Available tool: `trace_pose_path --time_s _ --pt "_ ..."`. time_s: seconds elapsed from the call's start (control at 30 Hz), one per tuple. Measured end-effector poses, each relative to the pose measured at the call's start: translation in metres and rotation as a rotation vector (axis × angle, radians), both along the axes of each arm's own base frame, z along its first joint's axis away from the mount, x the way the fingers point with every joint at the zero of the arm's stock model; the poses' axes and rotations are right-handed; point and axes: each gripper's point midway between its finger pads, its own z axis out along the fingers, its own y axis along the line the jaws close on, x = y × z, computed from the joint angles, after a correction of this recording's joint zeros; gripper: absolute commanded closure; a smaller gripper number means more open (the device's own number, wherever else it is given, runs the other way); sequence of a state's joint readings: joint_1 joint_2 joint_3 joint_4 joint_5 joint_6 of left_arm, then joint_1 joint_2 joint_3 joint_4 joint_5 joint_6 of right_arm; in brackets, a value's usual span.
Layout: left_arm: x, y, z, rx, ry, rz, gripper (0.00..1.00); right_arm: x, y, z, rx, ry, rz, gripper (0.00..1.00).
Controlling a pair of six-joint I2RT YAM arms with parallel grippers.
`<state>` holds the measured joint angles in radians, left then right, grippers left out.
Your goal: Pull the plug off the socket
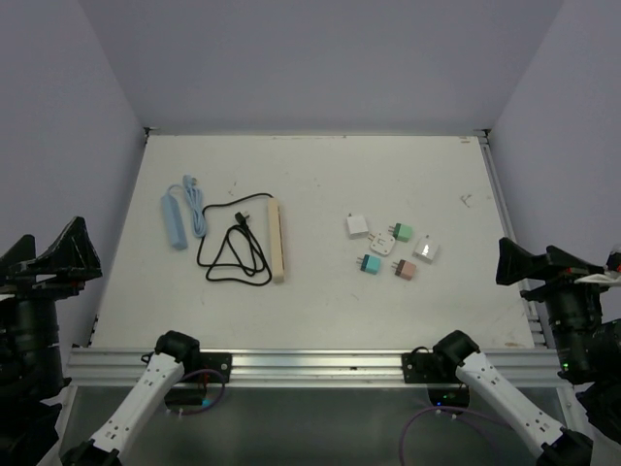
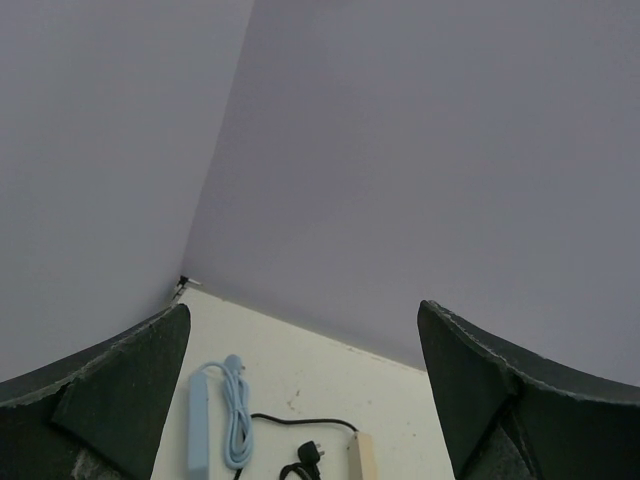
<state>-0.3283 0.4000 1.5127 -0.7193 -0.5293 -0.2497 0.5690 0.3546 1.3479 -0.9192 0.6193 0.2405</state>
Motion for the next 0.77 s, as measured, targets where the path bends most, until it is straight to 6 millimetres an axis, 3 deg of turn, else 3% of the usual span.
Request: trace_pose_path --time_s 0.4,0.77 --pt "0.038 -0.013 -0.03 0.041 0.127 0.002 0.0 0.01 0.005 -0.005 -0.036 0.003 -0.002 0.02" --pt "0.05 -0.017 -0.046 0.043 0.174 -0.001 0.01 0.027 0.015 -0.016 -0.07 0.025 0.001 0.03"
